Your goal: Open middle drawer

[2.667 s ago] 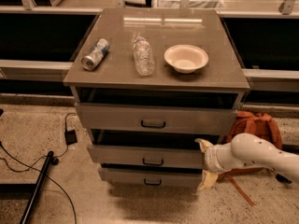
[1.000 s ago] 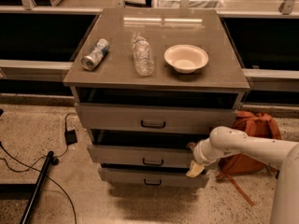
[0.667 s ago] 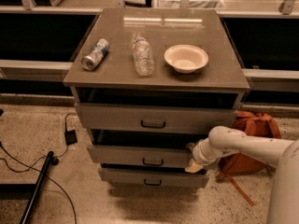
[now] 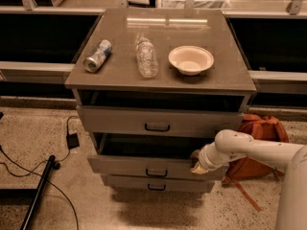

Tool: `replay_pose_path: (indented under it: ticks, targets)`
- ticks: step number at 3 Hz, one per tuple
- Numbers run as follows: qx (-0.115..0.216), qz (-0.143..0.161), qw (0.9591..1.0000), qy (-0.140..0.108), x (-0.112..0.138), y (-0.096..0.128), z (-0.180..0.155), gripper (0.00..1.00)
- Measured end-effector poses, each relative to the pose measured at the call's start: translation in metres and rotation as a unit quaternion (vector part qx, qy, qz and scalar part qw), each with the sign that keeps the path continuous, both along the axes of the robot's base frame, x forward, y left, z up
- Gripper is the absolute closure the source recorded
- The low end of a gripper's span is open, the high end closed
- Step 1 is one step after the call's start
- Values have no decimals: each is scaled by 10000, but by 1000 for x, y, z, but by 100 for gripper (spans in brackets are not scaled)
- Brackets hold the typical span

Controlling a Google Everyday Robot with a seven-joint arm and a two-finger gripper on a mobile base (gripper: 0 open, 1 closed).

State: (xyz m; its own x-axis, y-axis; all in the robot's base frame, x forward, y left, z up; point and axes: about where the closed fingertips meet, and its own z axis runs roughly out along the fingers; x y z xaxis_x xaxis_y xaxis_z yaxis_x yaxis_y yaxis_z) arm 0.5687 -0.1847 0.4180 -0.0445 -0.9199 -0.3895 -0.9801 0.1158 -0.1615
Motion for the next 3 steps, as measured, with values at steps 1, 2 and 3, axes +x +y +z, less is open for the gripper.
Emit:
replay_pose_path:
  ticks: [1,2,3]
  targets:
    - [0,0,10000,0,0,0,1,100]
    - [0,0,10000,0,0,0,1,83]
    - [0,0,10000,1,0,0,1,59]
